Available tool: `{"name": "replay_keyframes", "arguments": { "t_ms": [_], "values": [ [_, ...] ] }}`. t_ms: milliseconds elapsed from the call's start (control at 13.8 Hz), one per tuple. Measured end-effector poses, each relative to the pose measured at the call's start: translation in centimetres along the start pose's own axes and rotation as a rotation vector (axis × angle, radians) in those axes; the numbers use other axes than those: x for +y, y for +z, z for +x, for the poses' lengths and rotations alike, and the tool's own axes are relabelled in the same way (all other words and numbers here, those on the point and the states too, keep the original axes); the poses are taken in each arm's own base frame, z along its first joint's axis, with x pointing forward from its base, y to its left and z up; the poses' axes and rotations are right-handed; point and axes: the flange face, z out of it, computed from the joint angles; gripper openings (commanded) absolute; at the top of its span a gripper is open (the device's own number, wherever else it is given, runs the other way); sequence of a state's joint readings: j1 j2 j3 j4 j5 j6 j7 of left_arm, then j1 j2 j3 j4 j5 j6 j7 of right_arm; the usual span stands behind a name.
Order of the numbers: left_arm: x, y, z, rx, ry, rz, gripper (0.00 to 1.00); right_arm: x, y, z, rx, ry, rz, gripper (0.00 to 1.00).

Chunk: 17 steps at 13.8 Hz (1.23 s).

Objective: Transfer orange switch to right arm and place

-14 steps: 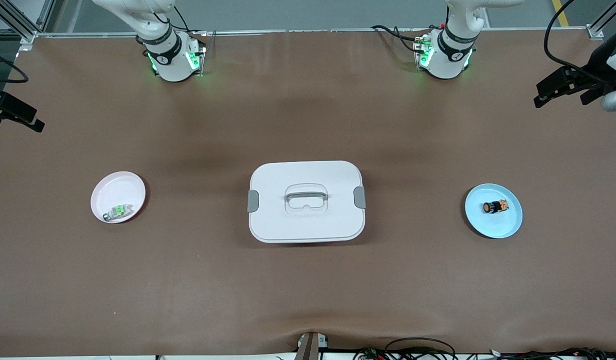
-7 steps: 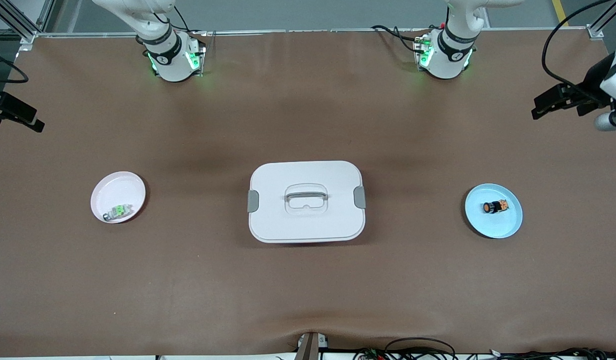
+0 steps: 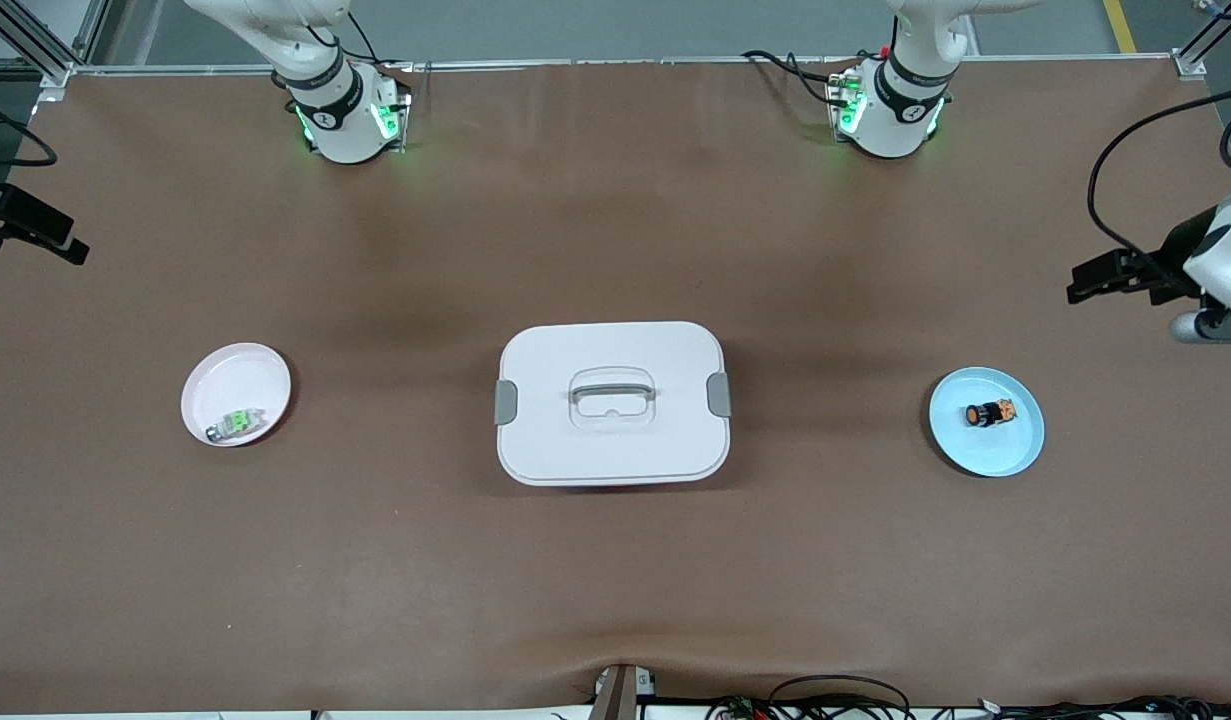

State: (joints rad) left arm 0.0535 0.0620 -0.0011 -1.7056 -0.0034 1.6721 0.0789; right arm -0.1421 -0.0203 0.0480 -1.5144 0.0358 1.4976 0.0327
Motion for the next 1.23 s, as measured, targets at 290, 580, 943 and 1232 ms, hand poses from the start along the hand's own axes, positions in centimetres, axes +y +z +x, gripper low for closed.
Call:
{"name": "replay_keyframes", "arguments": {
  "t_ms": [290,580,943,1232],
  "values": [
    [-0.7,5.1,0.5,0.013,-0.007,0.012,1.0,0.0,0.0,0.0,0.0,0.0,0.0,1.0],
    [-1.7,9.3,0.2,0.027,-0.021,0.014,1.0,0.0,0.0,0.0,0.0,0.0,0.0,1.0],
    [-1.9,13.4,0.2,0.039,-0.014,0.033,1.0,0.0,0.0,0.0,-0.001,0.0,0.0,1.0],
    [-2.2,16.6,1.4,0.033,-0.015,0.032,1.0,0.0,0.1,0.0,-0.001,0.0,0.0,1.0]
  ]
}}
